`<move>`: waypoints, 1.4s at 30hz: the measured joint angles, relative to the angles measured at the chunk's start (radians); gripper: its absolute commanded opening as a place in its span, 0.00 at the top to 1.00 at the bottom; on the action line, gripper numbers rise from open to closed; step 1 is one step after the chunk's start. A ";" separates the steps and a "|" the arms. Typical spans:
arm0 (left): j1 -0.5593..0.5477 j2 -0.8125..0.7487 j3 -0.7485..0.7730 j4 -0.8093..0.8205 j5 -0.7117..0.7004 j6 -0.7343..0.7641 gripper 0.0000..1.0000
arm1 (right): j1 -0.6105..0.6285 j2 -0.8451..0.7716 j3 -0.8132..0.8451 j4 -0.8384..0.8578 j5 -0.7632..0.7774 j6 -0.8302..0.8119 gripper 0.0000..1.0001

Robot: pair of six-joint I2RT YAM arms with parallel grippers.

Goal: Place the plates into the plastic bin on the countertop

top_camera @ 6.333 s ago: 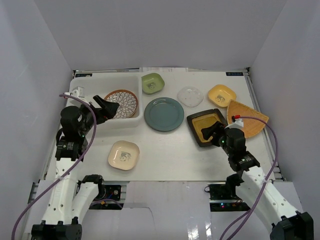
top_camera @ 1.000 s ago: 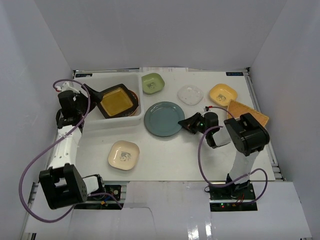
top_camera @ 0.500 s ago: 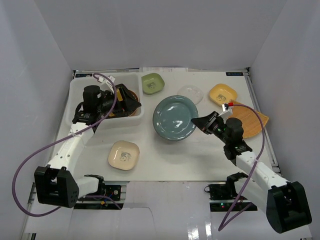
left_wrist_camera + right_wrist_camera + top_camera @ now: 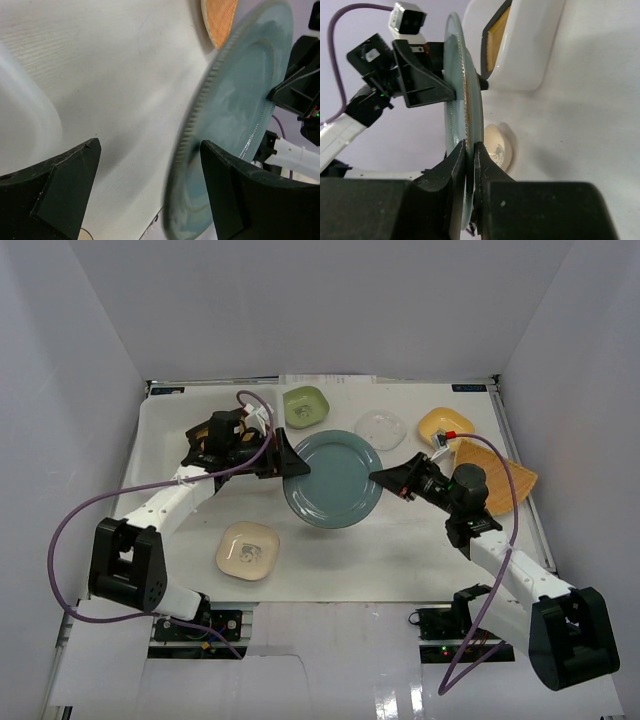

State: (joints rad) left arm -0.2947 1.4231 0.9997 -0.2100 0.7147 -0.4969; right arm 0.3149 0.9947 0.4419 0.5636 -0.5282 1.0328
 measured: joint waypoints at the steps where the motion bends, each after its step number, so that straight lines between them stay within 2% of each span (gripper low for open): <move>1: -0.008 0.013 0.000 0.003 0.003 -0.001 0.17 | 0.000 0.018 -0.001 0.024 -0.015 0.019 0.92; 3: -0.018 0.024 0.000 0.013 0.008 -0.008 0.35 | 0.000 0.044 -0.002 0.056 -0.032 0.043 0.92; 4: -0.022 0.021 -0.002 0.025 0.011 -0.012 0.63 | 0.000 0.052 -0.005 0.065 -0.037 0.053 0.92; 6: -0.027 0.006 -0.003 0.051 0.018 -0.025 0.83 | 0.000 0.057 -0.011 0.068 -0.039 0.059 0.91; 7: -0.026 -0.005 -0.005 0.065 0.038 -0.041 0.95 | -0.006 0.057 -0.015 0.060 -0.030 0.060 0.87; 8: -0.019 -0.018 -0.003 0.082 0.065 -0.059 0.99 | -0.016 0.063 -0.019 0.059 -0.027 0.063 0.75; 10: -0.018 -0.045 -0.003 0.105 0.098 -0.090 1.00 | -0.018 0.066 -0.019 0.058 -0.026 0.061 0.59; 11: -0.020 -0.058 0.002 0.114 0.100 -0.090 1.00 | -0.016 0.067 -0.019 0.052 -0.029 0.068 0.47; 14: -0.032 -0.068 0.006 0.104 0.056 -0.080 1.00 | -0.011 0.064 -0.010 0.051 -0.035 0.058 0.31; 18: -0.016 -0.068 0.018 0.068 0.010 -0.090 1.00 | -0.011 0.052 0.011 0.006 -0.029 0.017 0.19; 21: 0.052 -0.068 0.047 0.046 -0.033 -0.114 1.00 | -0.011 0.026 0.038 -0.062 -0.023 -0.035 0.18; 27: 0.377 -0.060 0.069 0.116 -0.121 -0.225 1.00 | -0.011 -0.048 0.062 -0.189 0.024 -0.156 0.18; 31: 0.528 -0.027 0.071 0.172 -0.186 -0.293 1.00 | -0.011 -0.056 0.062 -0.255 0.060 -0.217 0.18; 35: 0.580 0.034 0.066 0.211 -0.193 -0.336 1.00 | -0.011 -0.058 0.063 -0.320 0.093 -0.284 0.19; 42: 0.576 0.145 0.053 0.204 -0.205 -0.315 1.00 | -0.011 -0.064 0.075 -0.423 0.164 -0.394 0.20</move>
State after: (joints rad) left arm 0.2813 1.5681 1.0527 -0.0063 0.5095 -0.8116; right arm 0.3042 0.9306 0.5167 0.1410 -0.3637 0.6388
